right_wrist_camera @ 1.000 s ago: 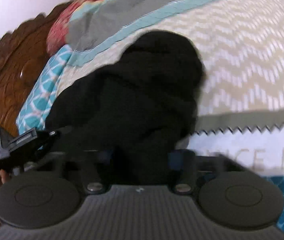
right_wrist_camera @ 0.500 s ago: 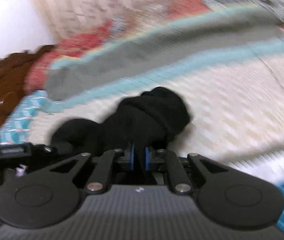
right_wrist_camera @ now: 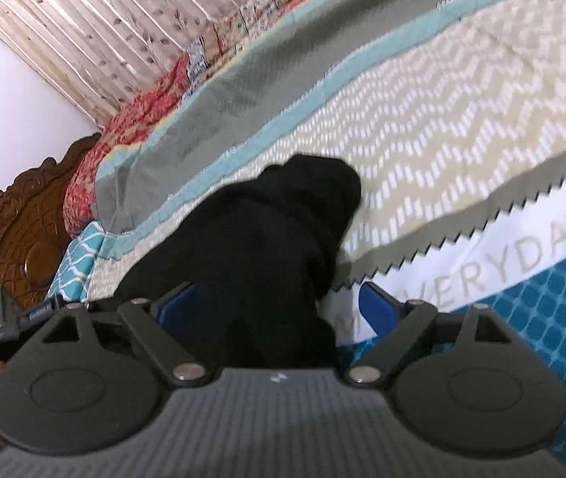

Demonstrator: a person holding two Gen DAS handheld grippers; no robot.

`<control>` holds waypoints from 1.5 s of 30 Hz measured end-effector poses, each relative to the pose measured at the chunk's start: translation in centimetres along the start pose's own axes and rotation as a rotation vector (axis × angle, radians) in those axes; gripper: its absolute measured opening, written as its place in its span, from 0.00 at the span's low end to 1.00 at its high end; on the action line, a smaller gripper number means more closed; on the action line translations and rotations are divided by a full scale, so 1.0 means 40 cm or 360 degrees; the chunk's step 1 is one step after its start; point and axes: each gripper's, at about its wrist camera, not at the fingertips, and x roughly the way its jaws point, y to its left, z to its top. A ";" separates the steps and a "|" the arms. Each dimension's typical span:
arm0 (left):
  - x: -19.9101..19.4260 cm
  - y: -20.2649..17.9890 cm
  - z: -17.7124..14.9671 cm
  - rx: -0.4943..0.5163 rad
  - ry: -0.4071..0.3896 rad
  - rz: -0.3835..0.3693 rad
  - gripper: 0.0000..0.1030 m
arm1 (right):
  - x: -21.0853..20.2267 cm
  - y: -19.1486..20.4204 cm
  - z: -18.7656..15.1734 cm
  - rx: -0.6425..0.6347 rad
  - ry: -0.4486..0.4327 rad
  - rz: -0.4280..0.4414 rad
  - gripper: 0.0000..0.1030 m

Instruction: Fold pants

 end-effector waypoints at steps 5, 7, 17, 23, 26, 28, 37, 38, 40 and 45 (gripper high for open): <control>0.094 0.024 -0.019 0.0030 0.0033 -0.0044 1.00 | 0.006 -0.009 0.008 -0.0016 0.0004 -0.0045 0.88; 0.094 0.005 -0.035 0.0063 0.0005 -0.0062 0.99 | 0.023 -0.016 0.012 -0.0014 0.0021 -0.0048 0.89; 0.008 -0.122 -0.032 0.0158 -0.0155 -0.0227 0.42 | 0.109 0.135 0.023 -0.0192 0.0159 0.0101 0.25; -0.063 -0.209 0.130 0.0224 -0.0418 -0.0386 0.41 | 0.029 0.266 0.154 -0.0475 -0.0170 0.0225 0.20; -0.059 -0.243 0.236 0.0290 -0.0528 -0.0333 0.42 | 0.041 0.281 0.261 -0.0552 -0.0291 0.0234 0.20; -0.033 -0.260 0.297 0.0320 -0.0560 -0.0274 0.42 | 0.071 0.285 0.319 -0.0591 -0.0343 0.0227 0.20; 0.291 -0.234 0.460 0.0300 -0.0312 0.0192 0.48 | 0.380 0.167 0.422 -0.0572 -0.0180 -0.0003 0.23; 0.346 -0.226 0.463 0.0283 -0.0221 0.0293 0.49 | 0.422 0.134 0.421 -0.0503 -0.0106 -0.0061 0.25; 0.422 -0.212 0.450 0.0272 -0.0181 0.0580 0.77 | 0.478 0.071 0.403 -0.0384 0.0009 -0.0236 0.38; 0.385 -0.198 0.429 0.0139 -0.0225 0.0559 0.79 | 0.451 -0.013 0.409 -0.0137 0.0035 -0.0279 0.73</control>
